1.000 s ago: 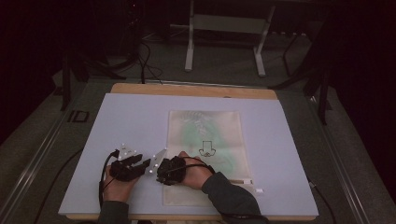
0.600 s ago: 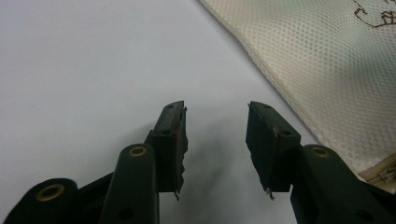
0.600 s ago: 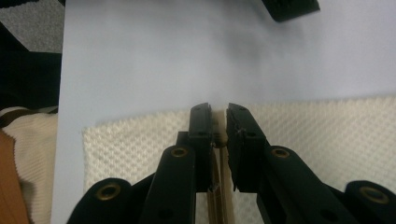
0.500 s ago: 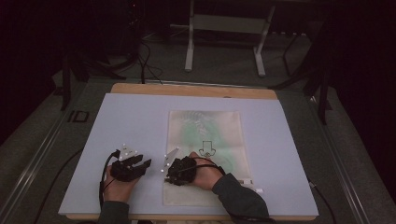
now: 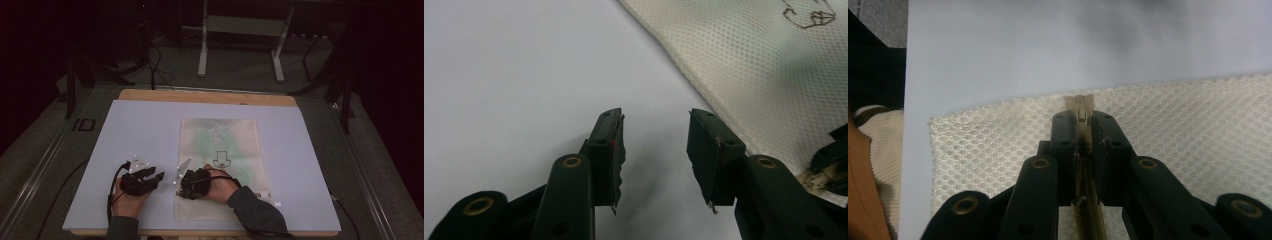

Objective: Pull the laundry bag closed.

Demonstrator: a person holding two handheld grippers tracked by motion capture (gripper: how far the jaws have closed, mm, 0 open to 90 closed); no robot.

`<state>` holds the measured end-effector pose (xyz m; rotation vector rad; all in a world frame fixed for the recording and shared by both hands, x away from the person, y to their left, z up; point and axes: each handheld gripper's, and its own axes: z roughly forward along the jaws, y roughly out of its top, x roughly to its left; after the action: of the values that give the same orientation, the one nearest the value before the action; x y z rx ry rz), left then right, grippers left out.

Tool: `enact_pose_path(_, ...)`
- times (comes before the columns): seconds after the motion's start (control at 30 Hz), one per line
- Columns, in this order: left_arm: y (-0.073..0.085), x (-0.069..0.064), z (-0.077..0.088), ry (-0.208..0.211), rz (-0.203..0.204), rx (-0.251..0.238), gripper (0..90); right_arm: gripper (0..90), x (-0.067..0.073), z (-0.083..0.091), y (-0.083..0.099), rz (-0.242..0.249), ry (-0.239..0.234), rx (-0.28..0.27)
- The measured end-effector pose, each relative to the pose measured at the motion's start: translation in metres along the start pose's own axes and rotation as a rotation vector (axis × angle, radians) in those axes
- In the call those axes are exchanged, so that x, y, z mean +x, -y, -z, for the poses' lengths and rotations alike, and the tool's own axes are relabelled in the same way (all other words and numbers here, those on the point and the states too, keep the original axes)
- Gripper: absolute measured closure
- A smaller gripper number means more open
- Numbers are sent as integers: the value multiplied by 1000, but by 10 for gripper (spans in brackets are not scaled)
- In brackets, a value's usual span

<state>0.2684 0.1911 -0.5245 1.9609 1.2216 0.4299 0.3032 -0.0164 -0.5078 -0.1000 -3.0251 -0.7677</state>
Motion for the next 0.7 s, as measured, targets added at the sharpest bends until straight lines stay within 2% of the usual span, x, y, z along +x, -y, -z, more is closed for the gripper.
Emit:
enact_pose_path(0.27, 0, -12, 4, 65, -20, -9, 634, 816, -1, -1, 2, 5, -1, -8)
enact_pose_path(0.57, 0, -22, 4, 125, -55, 9, 827, 817, 0, -2, 3, 11, 2, -14)
enact_pose_path(0.7, -1, -30, 1, 154, -87, 26, 881, 817, 1, -2, 4, 10, 8, -16)
